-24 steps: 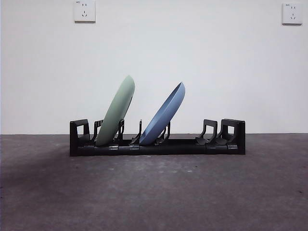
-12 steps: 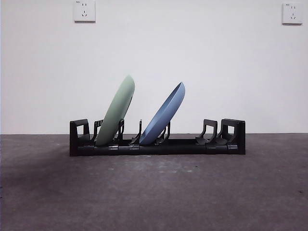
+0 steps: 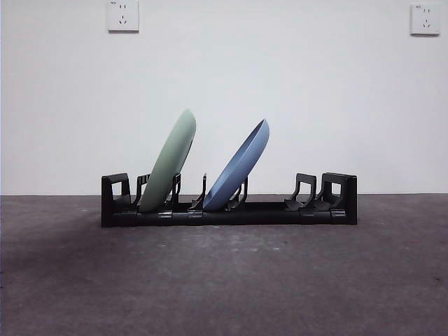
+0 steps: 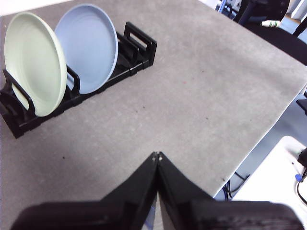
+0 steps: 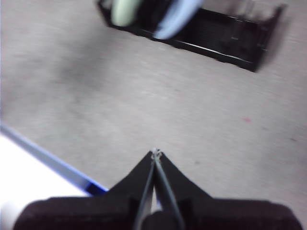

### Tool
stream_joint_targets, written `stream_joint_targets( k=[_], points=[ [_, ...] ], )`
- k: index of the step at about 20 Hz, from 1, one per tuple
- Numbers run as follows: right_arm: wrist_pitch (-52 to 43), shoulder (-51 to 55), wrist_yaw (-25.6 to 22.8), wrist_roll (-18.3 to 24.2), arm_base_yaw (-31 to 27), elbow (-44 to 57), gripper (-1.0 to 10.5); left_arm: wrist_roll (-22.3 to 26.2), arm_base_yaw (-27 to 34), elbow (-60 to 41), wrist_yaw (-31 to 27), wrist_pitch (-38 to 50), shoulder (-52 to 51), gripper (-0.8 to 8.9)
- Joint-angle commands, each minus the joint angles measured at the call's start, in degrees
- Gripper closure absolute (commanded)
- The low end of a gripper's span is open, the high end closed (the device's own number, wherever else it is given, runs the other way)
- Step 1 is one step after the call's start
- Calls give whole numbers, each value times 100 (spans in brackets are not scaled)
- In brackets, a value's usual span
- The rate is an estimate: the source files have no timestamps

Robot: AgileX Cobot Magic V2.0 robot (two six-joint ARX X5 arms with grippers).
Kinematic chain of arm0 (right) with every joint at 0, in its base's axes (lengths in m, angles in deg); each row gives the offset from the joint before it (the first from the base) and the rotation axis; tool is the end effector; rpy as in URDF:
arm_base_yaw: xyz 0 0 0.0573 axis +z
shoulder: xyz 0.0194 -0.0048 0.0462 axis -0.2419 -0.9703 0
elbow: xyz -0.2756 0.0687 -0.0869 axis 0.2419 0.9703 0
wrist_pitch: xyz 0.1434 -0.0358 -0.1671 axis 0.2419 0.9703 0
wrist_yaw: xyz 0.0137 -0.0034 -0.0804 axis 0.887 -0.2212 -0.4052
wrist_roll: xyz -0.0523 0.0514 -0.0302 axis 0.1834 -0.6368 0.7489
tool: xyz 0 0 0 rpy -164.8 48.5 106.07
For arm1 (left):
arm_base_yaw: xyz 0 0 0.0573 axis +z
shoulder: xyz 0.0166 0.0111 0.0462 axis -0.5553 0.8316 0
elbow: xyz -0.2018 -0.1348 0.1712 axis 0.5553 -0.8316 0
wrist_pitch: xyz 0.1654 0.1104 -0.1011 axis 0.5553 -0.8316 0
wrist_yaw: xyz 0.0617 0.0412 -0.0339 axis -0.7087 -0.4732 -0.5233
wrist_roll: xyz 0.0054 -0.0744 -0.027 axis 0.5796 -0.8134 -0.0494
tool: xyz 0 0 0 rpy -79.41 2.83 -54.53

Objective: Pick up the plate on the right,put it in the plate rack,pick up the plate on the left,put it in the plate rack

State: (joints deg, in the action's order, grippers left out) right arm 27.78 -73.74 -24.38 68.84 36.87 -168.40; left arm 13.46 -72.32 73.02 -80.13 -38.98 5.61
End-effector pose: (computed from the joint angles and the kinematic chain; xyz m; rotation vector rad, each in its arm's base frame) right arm 0.0887 0.0504 0.4164 -0.1103 0.8209 0.5607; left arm 0.0574 -0.0554 0.3762 0.0262 0.5655 -0.7329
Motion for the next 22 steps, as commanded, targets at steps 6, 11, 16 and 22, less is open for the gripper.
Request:
stream_joint_targets(
  k=[6,11,16,22],
  points=[
    [131,-468,-638,37,2,35,945,17,-11,-7,-9,63,254,818],
    [129,-820,-728,37,2,35,945,376,20,9,-713,651,273,817],
    [129,-1080,-726,37,2,35,945,2009,769,-227,-782,2173,-33,817],
    [68,-1180,-769,37,-2,35,945,2155,2603,-2616,396,4389,-1305,817]
  ],
)
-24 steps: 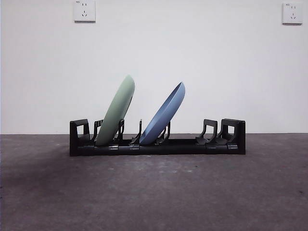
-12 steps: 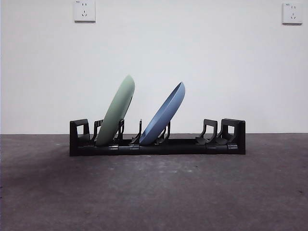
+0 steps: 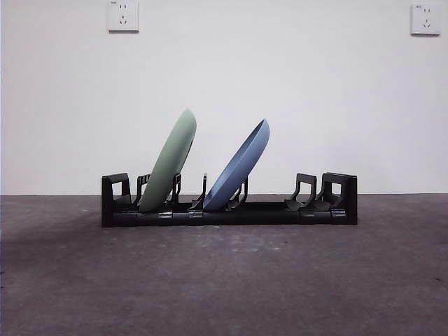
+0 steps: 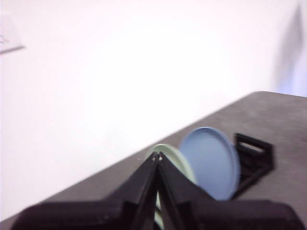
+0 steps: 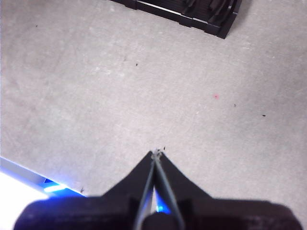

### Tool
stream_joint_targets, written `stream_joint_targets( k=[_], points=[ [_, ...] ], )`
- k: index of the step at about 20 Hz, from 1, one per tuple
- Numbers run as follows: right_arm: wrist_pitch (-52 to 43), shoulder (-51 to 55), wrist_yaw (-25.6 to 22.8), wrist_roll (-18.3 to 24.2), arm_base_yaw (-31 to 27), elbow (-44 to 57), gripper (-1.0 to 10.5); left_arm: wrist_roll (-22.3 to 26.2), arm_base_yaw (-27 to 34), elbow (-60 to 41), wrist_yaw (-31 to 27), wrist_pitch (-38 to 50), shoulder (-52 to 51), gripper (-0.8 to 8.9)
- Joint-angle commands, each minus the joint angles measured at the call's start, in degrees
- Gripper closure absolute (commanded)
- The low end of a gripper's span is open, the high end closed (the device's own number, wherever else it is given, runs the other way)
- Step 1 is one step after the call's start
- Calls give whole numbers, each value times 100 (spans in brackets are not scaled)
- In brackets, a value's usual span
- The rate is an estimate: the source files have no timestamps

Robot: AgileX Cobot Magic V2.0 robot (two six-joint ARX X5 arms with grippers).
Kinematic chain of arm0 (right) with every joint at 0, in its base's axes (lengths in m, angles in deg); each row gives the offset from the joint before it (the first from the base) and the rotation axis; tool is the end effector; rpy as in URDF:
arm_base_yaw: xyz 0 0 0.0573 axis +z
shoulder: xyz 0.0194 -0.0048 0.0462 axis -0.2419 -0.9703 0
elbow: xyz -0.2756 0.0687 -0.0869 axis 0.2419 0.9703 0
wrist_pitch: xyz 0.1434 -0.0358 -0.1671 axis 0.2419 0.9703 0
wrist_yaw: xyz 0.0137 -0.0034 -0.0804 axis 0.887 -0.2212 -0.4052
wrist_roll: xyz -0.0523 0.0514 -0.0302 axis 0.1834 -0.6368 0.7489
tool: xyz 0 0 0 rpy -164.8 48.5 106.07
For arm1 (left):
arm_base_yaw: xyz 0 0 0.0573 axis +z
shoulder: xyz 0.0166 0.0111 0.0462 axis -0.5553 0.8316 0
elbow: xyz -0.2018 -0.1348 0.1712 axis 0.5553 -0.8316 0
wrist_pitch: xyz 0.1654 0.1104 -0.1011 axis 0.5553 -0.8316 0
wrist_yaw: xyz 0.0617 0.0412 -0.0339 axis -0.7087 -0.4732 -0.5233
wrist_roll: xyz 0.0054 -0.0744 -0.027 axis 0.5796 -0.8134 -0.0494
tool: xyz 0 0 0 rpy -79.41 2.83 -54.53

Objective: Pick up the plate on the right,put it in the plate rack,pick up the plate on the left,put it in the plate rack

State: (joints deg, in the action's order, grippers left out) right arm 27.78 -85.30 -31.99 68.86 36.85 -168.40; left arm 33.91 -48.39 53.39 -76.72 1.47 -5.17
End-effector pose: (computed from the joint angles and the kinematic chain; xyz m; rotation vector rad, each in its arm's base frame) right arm 0.1488 0.0663 0.3929 -0.1989 1.0106 0.4232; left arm 0.0789 -0.0323 0.3727 0.2206 -0.0761 -0.4246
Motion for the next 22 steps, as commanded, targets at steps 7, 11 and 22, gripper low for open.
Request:
stream_joint_targets(
  k=[7,11,22],
  points=[
    [-682,-24,-11,35,0,35,945,63,907,-3322,50,1163,-1856,817],
    [-1272,-24,-11,35,0,35,945,-7,1086,-4061,52,1139,-2465,817],
    [-2079,-24,-11,35,0,33,945,-372,1110,-4564,57,520,-2983,817]
  ],
)
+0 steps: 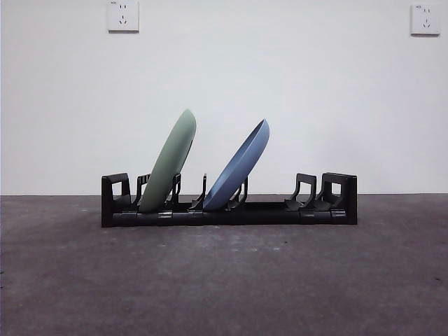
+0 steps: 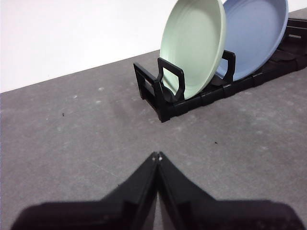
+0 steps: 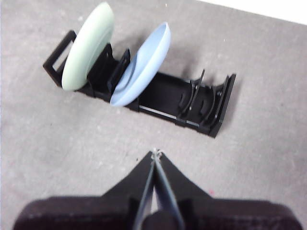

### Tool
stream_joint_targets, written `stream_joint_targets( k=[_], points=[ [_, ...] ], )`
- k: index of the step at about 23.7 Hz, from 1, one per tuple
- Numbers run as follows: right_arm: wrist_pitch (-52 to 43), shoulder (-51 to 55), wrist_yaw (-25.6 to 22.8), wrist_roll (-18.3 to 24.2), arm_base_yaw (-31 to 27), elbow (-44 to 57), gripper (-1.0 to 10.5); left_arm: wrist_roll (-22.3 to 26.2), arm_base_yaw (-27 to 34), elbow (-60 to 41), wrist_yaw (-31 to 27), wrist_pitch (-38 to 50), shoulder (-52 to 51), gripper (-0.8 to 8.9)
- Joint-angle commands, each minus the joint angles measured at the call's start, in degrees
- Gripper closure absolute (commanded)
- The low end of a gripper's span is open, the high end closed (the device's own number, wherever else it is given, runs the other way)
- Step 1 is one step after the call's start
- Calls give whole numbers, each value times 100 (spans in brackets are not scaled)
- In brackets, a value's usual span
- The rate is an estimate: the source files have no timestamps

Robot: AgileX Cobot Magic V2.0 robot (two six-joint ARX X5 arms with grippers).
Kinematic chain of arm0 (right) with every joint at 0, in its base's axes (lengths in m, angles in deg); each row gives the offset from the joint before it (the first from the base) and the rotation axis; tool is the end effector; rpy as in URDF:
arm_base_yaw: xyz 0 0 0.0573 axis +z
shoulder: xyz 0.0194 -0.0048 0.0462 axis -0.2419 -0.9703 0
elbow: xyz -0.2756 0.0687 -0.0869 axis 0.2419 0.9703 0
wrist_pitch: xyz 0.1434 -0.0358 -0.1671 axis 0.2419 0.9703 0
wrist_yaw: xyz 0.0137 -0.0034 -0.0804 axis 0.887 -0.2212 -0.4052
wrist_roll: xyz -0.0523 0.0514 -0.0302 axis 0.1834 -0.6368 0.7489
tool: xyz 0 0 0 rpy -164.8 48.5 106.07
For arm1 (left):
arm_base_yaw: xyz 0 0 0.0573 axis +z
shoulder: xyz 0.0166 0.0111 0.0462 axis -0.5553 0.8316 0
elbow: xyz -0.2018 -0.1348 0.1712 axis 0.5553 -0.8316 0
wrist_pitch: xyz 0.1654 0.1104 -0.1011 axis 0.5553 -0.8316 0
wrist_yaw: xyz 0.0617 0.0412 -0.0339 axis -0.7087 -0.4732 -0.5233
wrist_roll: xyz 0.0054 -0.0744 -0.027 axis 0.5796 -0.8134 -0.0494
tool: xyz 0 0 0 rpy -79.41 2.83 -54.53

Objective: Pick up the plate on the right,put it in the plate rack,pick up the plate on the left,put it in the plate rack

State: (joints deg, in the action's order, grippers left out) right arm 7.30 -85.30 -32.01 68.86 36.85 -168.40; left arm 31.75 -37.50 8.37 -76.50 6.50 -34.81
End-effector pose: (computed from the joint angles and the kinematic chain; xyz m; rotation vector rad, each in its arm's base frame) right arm 0.1812 0.0800 0.4242 -0.1382 0.6554 0.4420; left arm 0.0664 -0.0160 0.1478 0.1777 0.1299 -0.2565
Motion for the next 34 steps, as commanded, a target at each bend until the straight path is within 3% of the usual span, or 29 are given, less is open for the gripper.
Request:
stream_joint_targets(
  k=[1,15,18,19,26,29,34],
  points=[
    [-26,-24,-7,35,0,35,945,-326,22,-61,52,33,-20,817],
    [-20,-24,0,35,2,35,945,-470,22,-61,33,46,90,817],
    [-15,136,-481,42,-129,35,945,-472,22,-61,35,46,90,817],
    [-68,236,-673,214,-201,35,945,-472,22,-61,35,46,90,817],
    [-297,1757,-682,326,-1147,219,945,-472,22,-61,35,46,90,817],
    [-986,2686,-682,317,-1690,1023,945,-472,22,-61,33,46,92,817],
    [-1991,3875,-682,315,-2057,2535,945,-472,22,-61,35,46,92,817]
  ],
)
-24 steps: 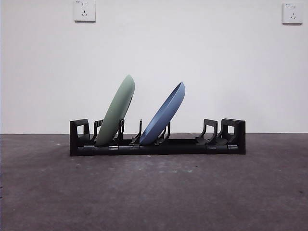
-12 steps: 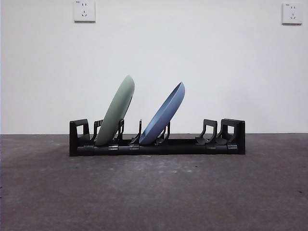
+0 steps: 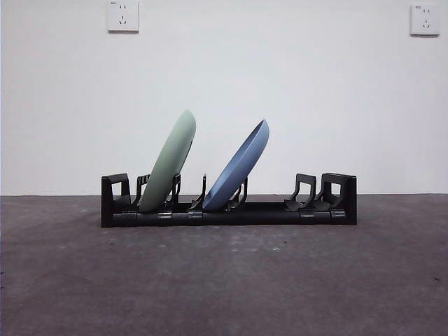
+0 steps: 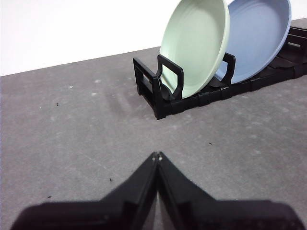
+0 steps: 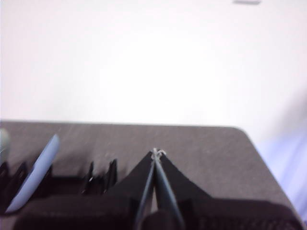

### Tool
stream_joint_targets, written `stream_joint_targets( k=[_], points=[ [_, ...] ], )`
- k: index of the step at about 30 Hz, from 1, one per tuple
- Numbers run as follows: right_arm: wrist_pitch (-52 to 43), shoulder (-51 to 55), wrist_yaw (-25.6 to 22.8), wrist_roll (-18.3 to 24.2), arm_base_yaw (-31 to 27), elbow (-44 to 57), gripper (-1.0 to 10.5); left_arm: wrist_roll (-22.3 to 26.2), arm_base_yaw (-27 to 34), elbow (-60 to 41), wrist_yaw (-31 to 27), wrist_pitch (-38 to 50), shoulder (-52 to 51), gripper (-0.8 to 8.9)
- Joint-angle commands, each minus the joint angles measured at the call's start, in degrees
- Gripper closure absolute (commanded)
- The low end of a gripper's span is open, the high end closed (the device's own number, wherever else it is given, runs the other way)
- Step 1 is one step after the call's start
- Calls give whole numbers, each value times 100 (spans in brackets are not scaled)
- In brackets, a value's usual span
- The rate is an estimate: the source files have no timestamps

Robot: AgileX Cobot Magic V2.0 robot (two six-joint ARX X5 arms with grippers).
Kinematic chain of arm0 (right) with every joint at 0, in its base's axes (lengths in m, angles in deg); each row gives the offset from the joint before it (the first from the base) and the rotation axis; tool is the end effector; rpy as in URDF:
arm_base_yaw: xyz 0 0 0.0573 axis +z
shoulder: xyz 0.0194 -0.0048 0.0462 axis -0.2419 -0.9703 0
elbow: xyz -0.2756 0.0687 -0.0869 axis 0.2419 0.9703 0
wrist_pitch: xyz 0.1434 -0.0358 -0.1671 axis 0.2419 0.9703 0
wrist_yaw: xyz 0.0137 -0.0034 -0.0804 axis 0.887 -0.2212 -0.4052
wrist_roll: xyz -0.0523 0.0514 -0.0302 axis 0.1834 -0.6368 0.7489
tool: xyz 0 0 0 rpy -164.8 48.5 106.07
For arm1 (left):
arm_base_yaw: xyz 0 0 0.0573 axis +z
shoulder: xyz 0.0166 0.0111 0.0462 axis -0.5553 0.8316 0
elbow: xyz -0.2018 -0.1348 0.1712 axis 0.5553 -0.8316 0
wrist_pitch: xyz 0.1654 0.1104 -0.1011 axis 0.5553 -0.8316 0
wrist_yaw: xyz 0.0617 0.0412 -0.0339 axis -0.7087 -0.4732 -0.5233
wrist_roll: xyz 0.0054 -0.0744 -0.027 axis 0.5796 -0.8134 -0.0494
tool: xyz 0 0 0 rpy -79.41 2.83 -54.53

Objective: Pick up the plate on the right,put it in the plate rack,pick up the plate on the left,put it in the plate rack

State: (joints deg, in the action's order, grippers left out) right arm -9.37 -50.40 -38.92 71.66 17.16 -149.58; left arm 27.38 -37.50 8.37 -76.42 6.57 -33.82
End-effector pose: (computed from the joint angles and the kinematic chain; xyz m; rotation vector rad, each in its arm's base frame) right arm 0.0455 -0.0020 0.4271 -0.0784 0.0937 -0.0099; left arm 0.0672 -0.0161 0.1471 0.1009 0.1555 -0.2534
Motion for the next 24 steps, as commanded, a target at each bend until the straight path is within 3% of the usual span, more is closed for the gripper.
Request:
stream_joint_targets(
  k=[1,12,24],
  points=[
    [-490,584,9,28,-127,953,945,-33,22,-61,26,39,-9,817],
    [-1971,2330,7,-269,-173,4238,945,-35,22,-61,24,39,-7,817],
    [-2417,3285,103,-529,-168,5897,945,-35,22,-61,24,39,44,817]
  ],
)
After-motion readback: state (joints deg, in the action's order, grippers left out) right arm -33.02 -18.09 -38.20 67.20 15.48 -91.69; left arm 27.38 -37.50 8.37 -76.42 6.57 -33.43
